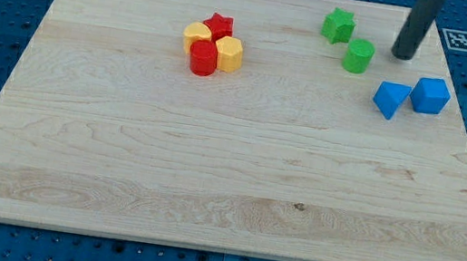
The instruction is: Push the blue blocks towards the bottom center
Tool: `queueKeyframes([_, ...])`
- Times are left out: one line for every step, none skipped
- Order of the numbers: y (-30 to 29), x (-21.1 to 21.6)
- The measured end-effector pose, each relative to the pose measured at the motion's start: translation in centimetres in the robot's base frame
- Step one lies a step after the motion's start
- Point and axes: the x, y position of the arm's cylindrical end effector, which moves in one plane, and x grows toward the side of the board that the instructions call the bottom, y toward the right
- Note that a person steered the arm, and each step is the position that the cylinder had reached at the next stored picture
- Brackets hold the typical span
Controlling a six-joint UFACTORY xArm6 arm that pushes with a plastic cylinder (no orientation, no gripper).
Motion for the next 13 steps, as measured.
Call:
queueKeyframes([4.8,2.7])
queueKeyframes([6.1,4.8])
queueKeyframes([4.9,6.3])
queueKeyframes([2.7,6.5])
queueKeyframes([0.7,6.5])
queueKeyframes([-0.5,6.7])
queueKeyframes([-0.7,7.8])
queueKeyframes([-2.0,8.0])
queueKeyframes([-3.7,8.1])
queueKeyframes([-5.1,10.4])
queueKeyframes([-6.5,12.7])
queueKeyframes([-9.4,13.2])
queueKeyframes([-11.6,14.0])
